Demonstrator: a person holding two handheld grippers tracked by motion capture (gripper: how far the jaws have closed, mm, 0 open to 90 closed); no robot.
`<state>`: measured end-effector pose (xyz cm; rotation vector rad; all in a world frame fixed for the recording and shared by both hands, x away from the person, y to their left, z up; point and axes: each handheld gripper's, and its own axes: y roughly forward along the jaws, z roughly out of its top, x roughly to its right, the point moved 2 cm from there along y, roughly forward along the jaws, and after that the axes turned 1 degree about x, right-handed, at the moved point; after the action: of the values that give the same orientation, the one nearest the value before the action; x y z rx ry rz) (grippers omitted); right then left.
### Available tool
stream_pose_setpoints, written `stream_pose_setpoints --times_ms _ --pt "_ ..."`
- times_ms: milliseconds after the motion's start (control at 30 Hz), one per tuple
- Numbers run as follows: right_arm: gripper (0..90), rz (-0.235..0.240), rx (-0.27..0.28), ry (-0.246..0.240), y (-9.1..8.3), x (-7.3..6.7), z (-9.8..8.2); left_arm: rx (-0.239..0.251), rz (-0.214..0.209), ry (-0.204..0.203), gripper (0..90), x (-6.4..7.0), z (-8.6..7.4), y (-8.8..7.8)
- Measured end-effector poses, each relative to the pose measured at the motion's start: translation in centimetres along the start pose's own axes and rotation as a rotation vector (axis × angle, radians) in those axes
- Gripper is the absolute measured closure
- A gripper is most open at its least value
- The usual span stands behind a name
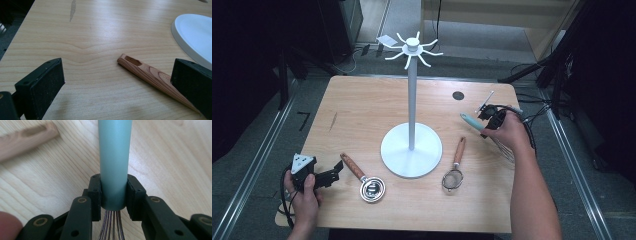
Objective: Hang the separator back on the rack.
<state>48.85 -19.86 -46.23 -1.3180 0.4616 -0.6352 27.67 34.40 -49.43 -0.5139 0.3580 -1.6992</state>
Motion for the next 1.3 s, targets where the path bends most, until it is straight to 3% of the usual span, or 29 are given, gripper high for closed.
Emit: stream_pose_setpoints --times_ms 100,167,300,733,967,1033,1300 --pt "71.0 -0.001 0.039 0.007 -0.6 -0.1 0.0 0.000 0.001 0.001 0.0 0.0 0.0 0.0" --pt "71.0 0.008 0.097 0.027 -1.3 -0.4 0.1 0.001 0.001 -0.001 0.0 0.0 0.0 0.0" --pt "71.0 0.005 0.143 0.022 -1.7 -0.6 0.1 0.001 0.001 -0.001 0.0 0.0 0.0 0.0" --pt "71.0 -0.001 0.229 0.003 -2.6 -1.4 0.4 0.000 0.001 0.000 0.0 0.0 0.0 0.0" --pt "71.0 -0.001 0.384 0.012 -3.9 -1.9 0.8 0.000 -0.001 0.000 0.0 0.0 0.0 0.0" --pt "71.0 -0.005 0.400 0.014 -4.0 -2.0 0.8 0.000 0.000 0.000 0.0 0.0 0.0 0.0" --pt "71.0 0.003 0.560 0.067 -4.8 -2.5 0.2 0.000 0.001 0.000 0.0 0.0 0.0 0.0"
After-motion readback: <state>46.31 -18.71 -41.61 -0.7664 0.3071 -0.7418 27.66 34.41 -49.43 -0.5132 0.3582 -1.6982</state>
